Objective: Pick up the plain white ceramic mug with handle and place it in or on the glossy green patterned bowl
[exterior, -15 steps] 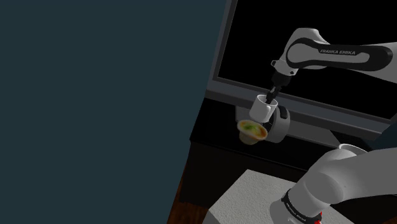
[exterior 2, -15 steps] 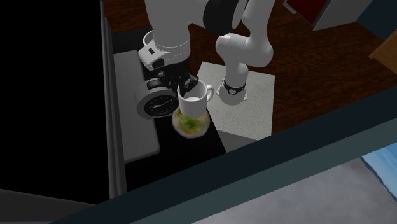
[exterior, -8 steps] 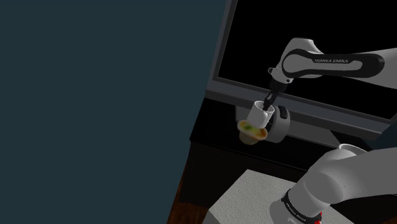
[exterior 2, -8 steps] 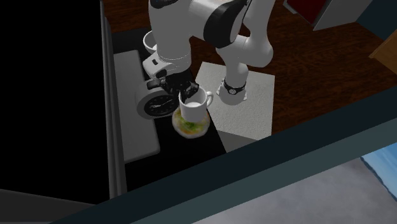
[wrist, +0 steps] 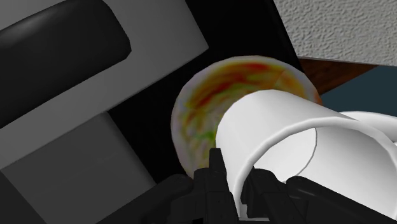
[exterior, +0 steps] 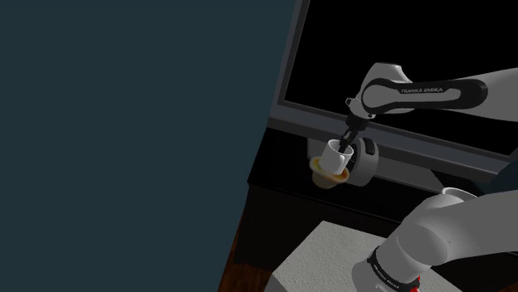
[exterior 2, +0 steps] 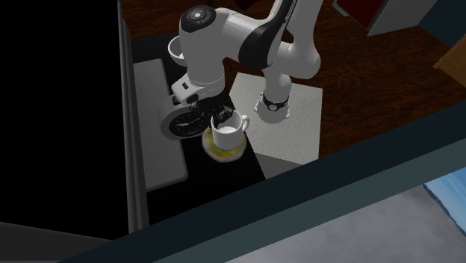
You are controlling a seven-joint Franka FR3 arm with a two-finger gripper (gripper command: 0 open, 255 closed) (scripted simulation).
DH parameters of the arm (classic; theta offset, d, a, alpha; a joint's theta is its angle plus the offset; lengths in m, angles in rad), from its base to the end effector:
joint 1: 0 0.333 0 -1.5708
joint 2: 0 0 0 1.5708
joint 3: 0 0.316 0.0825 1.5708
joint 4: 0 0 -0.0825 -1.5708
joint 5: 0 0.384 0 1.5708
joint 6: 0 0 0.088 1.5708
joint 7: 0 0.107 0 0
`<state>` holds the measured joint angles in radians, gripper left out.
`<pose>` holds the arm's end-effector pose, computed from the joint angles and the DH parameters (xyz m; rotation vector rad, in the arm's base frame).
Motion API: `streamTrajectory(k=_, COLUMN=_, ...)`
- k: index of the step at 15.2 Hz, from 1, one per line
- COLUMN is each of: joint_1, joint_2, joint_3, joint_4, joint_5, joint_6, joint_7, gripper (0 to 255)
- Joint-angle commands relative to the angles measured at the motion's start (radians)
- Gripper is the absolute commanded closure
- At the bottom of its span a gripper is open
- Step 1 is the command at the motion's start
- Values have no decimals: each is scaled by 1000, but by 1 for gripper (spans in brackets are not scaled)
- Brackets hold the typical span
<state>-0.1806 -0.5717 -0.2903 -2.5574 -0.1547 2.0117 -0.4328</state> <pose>0.3313 -0.1809 0.4500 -3.1305 -0.1109 -0.0268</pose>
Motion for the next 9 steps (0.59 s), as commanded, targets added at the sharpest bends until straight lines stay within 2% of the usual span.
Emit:
streamTrajectory(k=1, joint_1=0, joint_2=1, joint_3=-1, joint_4=-3, joint_5=0, joint_6=5, joint_7=0, gripper=255)
streamTrajectory(k=6, joint_1=0, joint_2=1, joint_3=-1, joint_4=-3, joint_5=0, joint_6=5, joint_7=0, gripper=255)
streamTrajectory(k=7, joint_1=0, joint_2=1, joint_3=-1, joint_4=-3, joint_5=0, joint_6=5, joint_7=0, gripper=0)
streamTrajectory(k=9, joint_1=0, joint_2=1, joint_3=-1, joint_4=-3, joint_5=0, joint_6=5, joint_7=0, gripper=0)
